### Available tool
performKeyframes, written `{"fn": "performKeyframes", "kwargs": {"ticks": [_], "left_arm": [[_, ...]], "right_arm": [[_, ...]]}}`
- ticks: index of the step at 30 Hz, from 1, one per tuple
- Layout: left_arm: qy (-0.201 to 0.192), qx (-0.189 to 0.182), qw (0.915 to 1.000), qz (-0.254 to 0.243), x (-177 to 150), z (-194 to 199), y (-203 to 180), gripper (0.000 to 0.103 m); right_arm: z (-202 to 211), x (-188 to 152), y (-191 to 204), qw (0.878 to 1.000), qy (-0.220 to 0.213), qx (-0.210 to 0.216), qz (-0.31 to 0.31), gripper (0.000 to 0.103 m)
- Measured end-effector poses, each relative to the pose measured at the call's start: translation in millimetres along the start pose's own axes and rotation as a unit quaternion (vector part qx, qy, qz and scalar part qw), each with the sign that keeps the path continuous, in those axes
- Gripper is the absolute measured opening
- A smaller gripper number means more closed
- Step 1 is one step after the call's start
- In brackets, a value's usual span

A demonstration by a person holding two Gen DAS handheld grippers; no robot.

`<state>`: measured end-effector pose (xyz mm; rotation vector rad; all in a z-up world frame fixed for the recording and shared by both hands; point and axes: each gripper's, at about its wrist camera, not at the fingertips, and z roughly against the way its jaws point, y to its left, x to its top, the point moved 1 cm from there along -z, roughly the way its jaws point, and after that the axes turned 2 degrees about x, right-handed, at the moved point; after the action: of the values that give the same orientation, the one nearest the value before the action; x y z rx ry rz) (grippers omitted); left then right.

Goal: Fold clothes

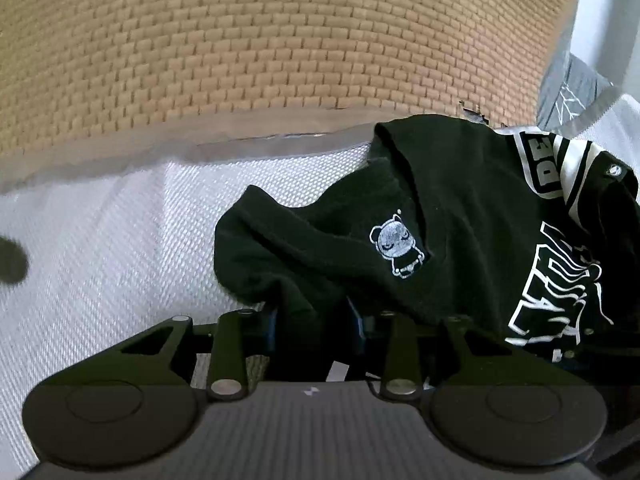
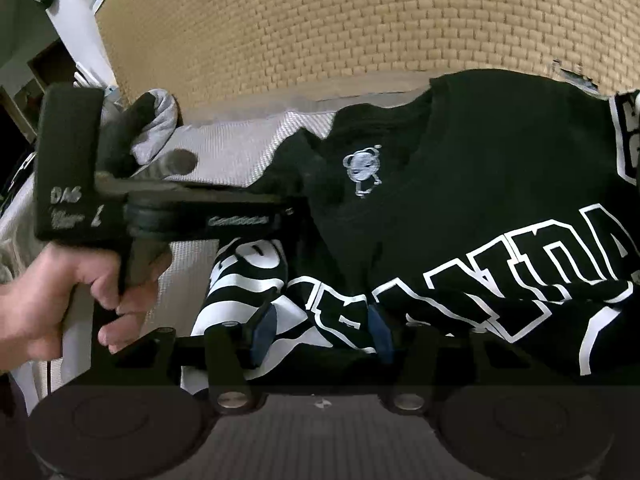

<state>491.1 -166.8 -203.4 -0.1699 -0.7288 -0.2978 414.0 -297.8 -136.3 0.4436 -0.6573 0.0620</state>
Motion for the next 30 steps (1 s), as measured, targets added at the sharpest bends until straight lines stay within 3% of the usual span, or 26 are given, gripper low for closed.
{"fn": "performKeyframes", "kwargs": {"ticks": [8,15,30], "left_arm": [[-0.001,-0.019,0.9983,-0.056,13,-13,-1,0.036],[-0.006,-0.024,0.9971,-0.072,24,-24,-2,0.037],[-0.009,-0.023,0.9908,-0.133,52,-41,-9,0.036]], "right_arm": [[-8,1,5,1.0,-0.021,0.008,0.001,0.055],[-13,3,9,0.999,-0.048,0.003,0.008,0.053],[-29,14,6,0.994,-0.106,-0.013,-0.028,0.042]]}}
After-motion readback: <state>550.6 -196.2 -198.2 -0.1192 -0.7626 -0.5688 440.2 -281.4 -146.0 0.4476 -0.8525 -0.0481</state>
